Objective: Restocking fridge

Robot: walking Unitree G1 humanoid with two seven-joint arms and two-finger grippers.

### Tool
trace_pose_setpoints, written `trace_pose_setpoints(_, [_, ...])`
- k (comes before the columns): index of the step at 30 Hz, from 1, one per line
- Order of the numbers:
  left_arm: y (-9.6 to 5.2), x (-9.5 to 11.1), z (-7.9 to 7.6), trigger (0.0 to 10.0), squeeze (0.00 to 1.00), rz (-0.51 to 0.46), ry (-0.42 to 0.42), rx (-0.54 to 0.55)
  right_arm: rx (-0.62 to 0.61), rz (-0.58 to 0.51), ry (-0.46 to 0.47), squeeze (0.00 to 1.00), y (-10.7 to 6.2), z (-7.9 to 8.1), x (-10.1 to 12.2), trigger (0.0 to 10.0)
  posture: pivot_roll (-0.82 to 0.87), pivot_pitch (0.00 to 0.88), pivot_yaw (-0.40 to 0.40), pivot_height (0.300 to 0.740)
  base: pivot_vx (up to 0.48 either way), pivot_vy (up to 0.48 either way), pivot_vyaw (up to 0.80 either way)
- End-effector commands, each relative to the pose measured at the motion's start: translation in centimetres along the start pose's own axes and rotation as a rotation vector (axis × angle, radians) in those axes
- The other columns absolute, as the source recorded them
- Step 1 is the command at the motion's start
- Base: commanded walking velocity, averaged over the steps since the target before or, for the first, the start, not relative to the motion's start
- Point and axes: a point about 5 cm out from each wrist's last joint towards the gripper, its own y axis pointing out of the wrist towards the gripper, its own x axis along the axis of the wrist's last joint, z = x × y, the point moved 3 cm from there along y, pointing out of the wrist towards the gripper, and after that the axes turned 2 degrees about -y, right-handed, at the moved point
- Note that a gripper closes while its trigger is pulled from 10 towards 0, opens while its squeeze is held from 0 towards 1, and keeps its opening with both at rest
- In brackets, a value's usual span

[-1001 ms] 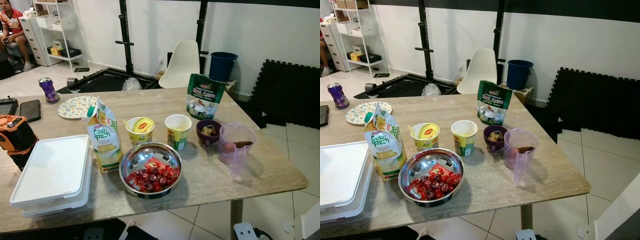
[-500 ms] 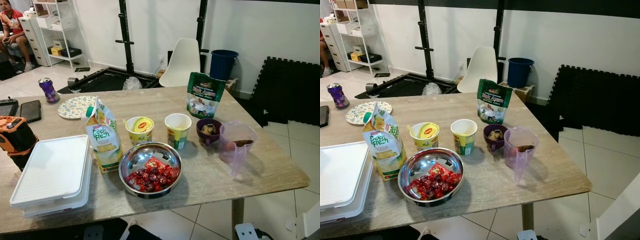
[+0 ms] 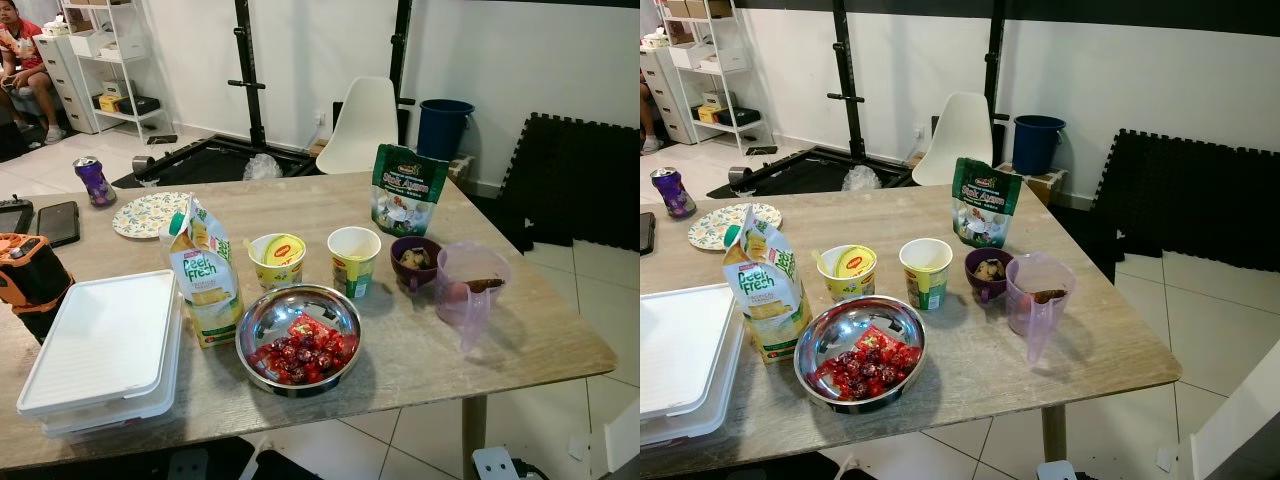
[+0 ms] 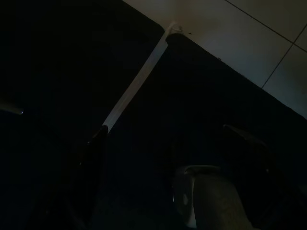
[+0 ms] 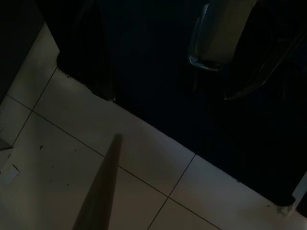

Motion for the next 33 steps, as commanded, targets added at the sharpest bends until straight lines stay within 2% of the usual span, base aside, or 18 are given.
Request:
trace_pose_setpoints(1, [-0.12, -0.72, -0.09, 10.0, 0.00, 0.025, 0.006, -0.004, -0.001, 0.011, -0.008, 0.00, -0.14, -0.07, -0.52, 10.0, 0.01, 0.107, -0.001, 0.740, 0.000, 0.000, 0.00])
trace_pose_setpoints(9, [-0.14, -0.73, -0.22, 10.0, 0.00, 0.021, 0.005, -0.007, -0.002, 0.004, -0.011, 0.00, -0.13, -0.18, -0.33, 10.0, 0.01, 0.103, -0.003, 0.740, 0.000, 0.000, 0.00])
trace_pose_setpoints(33, [-0.15, -0.66, -0.05, 10.0, 0.00, 0.018, 0.003, -0.005, -0.001, -0.001, -0.010, 0.00, -0.10, -0.18, -0.17, 10.0, 0.01, 0.108, -0.003, 0.740, 0.000, -0.315, 0.00])
